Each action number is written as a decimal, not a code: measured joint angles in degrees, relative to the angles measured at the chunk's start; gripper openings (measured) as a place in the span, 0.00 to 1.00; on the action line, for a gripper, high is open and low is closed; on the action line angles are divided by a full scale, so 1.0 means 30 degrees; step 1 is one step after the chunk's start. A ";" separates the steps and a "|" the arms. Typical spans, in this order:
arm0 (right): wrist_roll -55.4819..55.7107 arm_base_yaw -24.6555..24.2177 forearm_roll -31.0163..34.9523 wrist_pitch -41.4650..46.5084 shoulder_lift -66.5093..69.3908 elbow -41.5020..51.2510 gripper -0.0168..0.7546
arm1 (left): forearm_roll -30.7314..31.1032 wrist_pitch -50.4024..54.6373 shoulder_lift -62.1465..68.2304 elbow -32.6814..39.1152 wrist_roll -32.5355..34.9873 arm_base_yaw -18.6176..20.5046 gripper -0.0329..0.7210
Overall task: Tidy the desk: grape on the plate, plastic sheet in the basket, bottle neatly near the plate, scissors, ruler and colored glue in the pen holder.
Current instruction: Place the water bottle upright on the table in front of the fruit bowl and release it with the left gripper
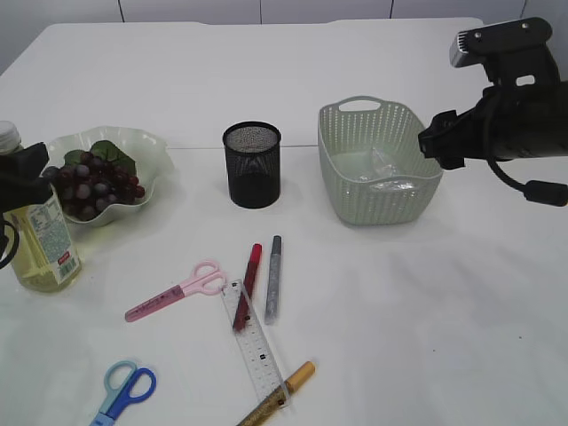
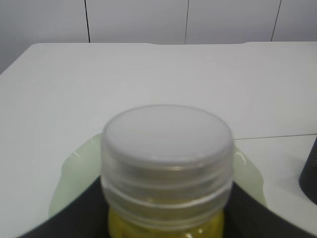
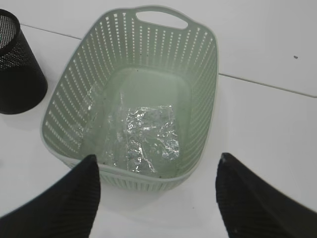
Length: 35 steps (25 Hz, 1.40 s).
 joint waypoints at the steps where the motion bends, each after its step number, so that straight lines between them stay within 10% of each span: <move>1: 0.0000 0.0000 0.0000 -0.0040 0.0000 0.0000 0.71 | 0.0000 -0.0034 0.0000 0.0000 0.0000 0.0000 0.45; 35: 0.0000 0.0000 -0.0008 -0.0851 0.0000 0.0000 0.71 | 0.0721 -0.0548 -0.0062 0.0516 0.0102 0.0000 0.55</move>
